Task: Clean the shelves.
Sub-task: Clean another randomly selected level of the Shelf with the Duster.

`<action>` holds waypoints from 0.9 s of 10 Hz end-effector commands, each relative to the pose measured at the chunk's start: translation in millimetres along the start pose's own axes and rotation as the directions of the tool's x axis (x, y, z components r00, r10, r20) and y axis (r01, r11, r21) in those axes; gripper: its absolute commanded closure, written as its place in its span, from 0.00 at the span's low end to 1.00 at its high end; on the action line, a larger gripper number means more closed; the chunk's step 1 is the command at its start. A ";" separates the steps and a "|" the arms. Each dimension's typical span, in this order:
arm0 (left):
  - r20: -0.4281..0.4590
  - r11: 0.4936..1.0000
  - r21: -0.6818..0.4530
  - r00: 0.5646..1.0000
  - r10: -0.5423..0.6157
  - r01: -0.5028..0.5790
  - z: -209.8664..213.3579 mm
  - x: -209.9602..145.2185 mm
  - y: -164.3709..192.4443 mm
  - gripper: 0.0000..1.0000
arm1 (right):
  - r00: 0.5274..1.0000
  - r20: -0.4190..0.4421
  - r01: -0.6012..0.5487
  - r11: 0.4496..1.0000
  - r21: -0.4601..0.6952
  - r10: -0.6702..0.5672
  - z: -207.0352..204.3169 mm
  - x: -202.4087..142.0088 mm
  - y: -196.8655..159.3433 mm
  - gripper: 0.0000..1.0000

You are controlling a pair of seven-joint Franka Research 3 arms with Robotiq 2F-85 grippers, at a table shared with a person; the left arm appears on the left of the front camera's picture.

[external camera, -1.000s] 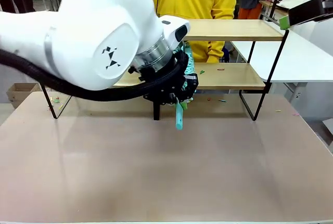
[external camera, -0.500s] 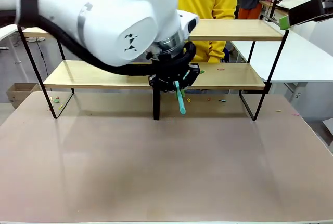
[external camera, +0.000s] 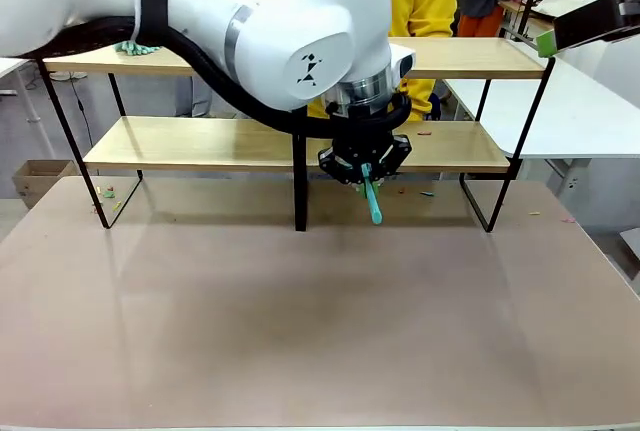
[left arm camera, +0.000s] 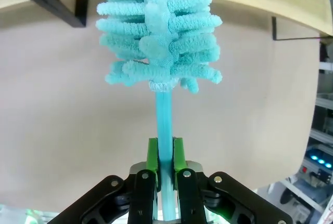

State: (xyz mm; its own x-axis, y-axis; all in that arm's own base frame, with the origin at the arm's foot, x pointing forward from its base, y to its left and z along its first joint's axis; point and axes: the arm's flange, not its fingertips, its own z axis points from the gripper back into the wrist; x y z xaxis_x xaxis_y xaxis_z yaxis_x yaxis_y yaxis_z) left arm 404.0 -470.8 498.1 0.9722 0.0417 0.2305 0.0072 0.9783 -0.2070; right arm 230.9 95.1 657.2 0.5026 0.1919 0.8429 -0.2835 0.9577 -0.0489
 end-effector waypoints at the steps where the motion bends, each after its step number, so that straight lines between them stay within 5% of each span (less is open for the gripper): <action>1: -0.029 0.999 -0.033 0.999 -0.039 0.038 7.5 6.0 -14.1 0.88 | 1.000 0.001 0.002 1.000 0.002 -0.002 -0.3 0.5 -0.2 0.00; 9: -0.156 0.985 -0.108 0.976 -0.149 0.133 0.2 -5.7 -82.7 0.88 | 1.000 0.001 0.002 1.000 0.002 -0.002 -0.3 0.5 -0.2 0.00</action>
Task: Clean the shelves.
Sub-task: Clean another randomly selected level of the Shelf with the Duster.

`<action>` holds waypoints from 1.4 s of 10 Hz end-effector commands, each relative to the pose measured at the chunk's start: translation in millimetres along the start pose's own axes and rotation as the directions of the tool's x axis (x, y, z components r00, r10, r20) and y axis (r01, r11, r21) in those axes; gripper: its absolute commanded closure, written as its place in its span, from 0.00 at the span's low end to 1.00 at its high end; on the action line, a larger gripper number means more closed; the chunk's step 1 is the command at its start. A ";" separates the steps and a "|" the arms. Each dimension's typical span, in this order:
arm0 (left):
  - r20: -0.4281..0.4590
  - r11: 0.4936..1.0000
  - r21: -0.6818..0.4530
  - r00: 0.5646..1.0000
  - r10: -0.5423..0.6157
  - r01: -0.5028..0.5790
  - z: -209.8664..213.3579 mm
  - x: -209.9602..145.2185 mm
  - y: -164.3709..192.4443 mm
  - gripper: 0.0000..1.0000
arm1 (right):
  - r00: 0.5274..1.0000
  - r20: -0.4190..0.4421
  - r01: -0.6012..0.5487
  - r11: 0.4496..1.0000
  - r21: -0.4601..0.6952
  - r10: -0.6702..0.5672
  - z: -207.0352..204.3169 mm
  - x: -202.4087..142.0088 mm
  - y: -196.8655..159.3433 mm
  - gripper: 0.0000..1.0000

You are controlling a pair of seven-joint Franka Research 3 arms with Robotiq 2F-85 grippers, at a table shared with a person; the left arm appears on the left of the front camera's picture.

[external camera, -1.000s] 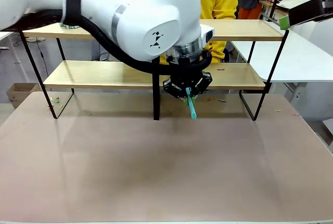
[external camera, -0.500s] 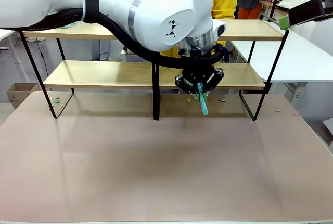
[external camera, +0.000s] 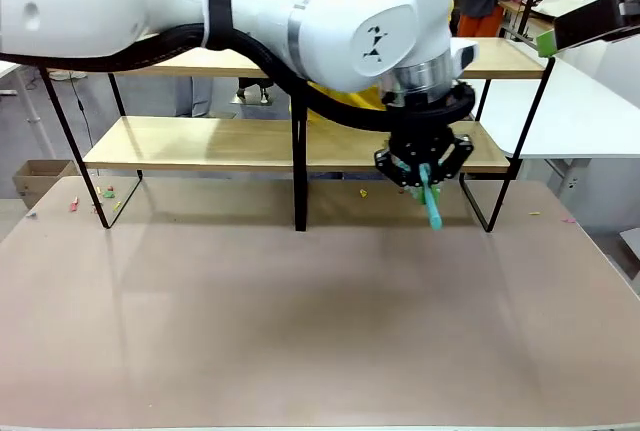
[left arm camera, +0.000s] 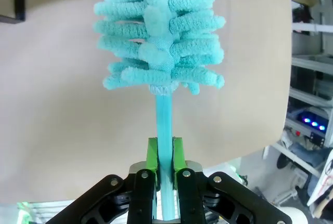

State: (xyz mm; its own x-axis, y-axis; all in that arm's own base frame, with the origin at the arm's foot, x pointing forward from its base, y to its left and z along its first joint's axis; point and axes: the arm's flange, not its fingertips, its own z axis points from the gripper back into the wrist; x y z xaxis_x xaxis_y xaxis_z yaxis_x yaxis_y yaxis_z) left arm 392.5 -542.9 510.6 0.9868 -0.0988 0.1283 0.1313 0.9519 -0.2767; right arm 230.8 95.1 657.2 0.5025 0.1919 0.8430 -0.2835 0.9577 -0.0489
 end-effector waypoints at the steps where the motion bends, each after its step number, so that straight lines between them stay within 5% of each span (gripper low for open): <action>1: -0.051 0.999 -0.006 0.998 -0.042 0.042 -3.5 6.0 -20.5 0.88 | 1.000 0.000 0.002 1.000 0.002 -0.002 -0.4 0.5 -0.2 0.00; 5: -0.075 0.996 -0.016 0.993 -0.091 0.090 -17.9 6.4 -62.3 0.88 | 1.000 0.000 0.002 1.000 0.002 -0.002 -0.4 0.5 -0.2 0.00; 8: -0.150 0.959 -0.072 0.947 -0.284 0.276 -31.2 -20.3 -86.5 0.88 | 1.000 0.000 0.002 1.000 0.002 -0.002 -0.4 0.5 -0.2 0.00; 10: -0.145 0.905 -0.244 0.909 -0.390 0.349 -41.9 -25.0 -123.3 0.88 | 1.000 0.000 0.002 1.000 0.002 -0.002 -0.4 0.5 -0.2 0.00; 11: -0.100 0.889 -0.321 0.922 -0.374 0.326 -36.2 -21.7 -126.1 0.88 | 1.000 0.000 0.002 1.000 0.002 -0.002 -0.4 0.5 -0.2 0.00; 14: -0.057 0.913 -0.291 0.947 -0.315 0.285 -13.7 -8.0 -101.1 0.88 | 1.000 0.000 0.002 1.000 0.002 -0.002 -0.4 0.5 -0.2 0.00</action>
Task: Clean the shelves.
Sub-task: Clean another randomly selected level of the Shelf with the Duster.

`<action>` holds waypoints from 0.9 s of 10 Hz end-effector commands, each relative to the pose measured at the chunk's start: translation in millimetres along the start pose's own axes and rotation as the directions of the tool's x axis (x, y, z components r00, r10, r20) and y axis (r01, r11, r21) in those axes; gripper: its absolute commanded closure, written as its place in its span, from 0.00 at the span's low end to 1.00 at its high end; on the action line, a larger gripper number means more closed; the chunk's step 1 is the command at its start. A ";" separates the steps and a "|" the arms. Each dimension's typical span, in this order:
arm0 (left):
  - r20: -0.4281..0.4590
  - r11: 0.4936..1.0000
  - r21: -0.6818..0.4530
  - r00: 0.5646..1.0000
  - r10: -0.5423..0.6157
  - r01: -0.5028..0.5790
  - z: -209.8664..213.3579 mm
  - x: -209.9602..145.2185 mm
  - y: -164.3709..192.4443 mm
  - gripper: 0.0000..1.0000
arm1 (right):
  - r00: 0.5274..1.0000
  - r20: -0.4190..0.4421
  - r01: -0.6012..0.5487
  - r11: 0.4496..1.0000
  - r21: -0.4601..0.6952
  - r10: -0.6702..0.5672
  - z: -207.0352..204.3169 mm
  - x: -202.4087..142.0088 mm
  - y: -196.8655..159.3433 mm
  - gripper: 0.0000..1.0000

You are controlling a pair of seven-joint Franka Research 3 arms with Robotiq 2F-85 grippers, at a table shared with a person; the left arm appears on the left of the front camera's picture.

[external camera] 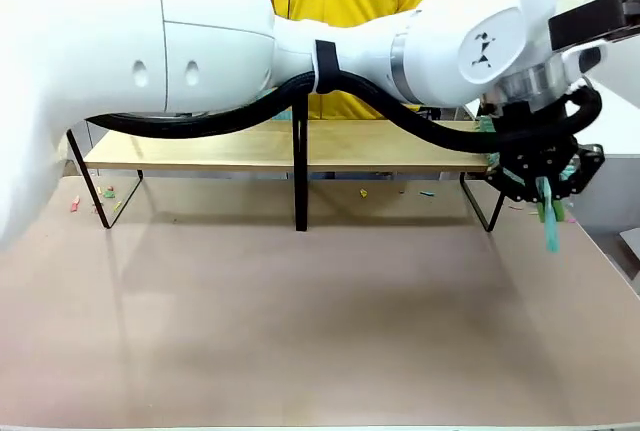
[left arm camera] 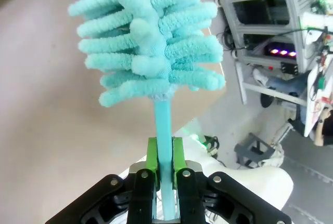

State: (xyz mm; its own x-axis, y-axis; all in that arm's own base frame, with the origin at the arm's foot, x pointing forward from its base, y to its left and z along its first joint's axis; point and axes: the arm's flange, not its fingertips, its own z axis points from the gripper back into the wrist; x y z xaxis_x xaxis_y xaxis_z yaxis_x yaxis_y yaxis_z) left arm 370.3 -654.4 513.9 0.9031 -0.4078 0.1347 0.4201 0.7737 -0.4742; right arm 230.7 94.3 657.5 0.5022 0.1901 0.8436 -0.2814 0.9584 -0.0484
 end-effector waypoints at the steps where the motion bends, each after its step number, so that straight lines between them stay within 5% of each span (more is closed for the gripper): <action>1: 0.013 1.000 0.025 1.000 0.001 -0.001 24.7 -7.6 12.1 0.88 | 1.000 -0.001 0.001 1.000 0.003 -0.001 -0.8 0.5 0.5 0.00; 3: -0.023 0.991 0.132 1.000 -0.011 0.014 54.6 -35.4 31.7 0.88 | 1.000 -0.001 0.001 1.000 0.003 -0.001 -0.8 0.5 0.5 0.00; 5: 0.049 0.991 0.118 0.996 -0.073 0.067 97.9 -65.9 56.1 0.88 | 1.000 -0.001 0.001 1.000 0.003 -0.001 -0.8 0.5 0.5 0.00; 9: 0.003 0.983 0.125 0.991 -0.133 0.132 140.9 -109.8 83.5 0.88 | 1.000 -0.001 0.001 1.000 0.003 -0.001 -0.8 0.5 0.5 0.00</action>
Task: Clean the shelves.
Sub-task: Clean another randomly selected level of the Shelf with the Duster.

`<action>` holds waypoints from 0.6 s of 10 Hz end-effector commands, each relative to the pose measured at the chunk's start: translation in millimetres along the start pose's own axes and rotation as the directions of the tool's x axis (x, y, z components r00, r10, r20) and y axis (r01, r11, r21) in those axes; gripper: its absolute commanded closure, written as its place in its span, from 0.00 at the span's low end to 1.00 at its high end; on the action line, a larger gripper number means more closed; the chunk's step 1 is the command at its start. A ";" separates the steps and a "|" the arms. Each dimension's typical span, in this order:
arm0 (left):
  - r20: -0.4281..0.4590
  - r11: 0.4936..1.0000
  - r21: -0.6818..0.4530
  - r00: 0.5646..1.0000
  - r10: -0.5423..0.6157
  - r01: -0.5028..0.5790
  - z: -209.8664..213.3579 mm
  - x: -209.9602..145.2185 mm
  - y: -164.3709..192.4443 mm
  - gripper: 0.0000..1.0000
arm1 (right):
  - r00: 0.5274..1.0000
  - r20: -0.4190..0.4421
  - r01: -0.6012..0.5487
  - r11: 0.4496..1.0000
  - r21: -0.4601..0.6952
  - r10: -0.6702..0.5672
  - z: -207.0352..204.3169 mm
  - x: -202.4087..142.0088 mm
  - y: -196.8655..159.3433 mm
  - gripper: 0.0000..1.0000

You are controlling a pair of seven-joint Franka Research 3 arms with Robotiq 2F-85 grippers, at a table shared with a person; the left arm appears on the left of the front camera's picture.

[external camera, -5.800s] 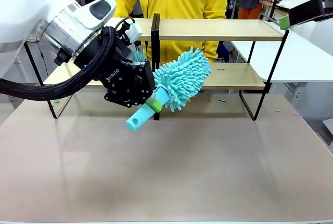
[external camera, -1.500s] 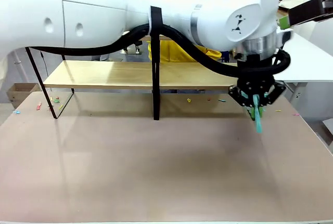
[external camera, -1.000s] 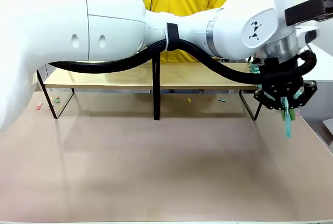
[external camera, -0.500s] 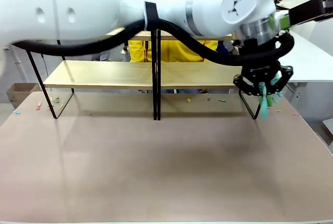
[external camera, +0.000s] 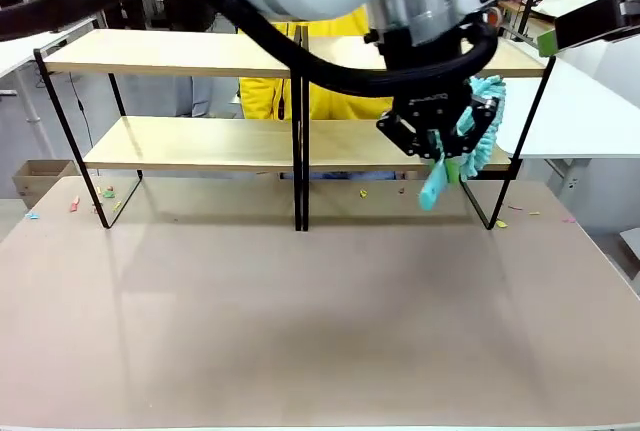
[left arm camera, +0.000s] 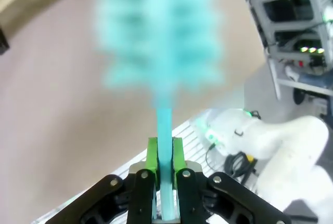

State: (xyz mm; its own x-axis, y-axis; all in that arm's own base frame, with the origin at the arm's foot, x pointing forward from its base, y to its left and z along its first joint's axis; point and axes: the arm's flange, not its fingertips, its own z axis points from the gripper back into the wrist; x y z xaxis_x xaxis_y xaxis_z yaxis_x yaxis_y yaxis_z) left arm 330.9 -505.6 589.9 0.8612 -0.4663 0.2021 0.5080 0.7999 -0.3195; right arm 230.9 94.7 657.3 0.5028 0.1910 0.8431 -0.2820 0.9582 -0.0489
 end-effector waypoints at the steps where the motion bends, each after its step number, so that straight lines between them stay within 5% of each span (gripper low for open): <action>1: -0.055 0.997 -0.037 0.996 -0.071 0.070 18.2 -38.0 31.4 0.88 | 1.000 0.000 0.001 1.000 0.003 -0.001 -0.5 0.5 0.2 0.00; 6: -0.186 0.985 -0.069 0.968 -0.167 0.156 117.8 -130.2 127.3 0.88 | 1.000 0.000 0.001 1.000 0.003 -0.001 -0.5 0.5 0.2 0.00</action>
State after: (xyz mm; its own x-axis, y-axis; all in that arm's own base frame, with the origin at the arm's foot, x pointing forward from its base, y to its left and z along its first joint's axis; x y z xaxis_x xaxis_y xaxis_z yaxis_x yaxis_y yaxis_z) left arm 290.8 -334.4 630.1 0.7689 -0.6355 0.0698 0.6196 0.7139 -0.3262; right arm 231.0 94.6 657.1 0.5032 0.1910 0.8428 -0.2822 0.9581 -0.0486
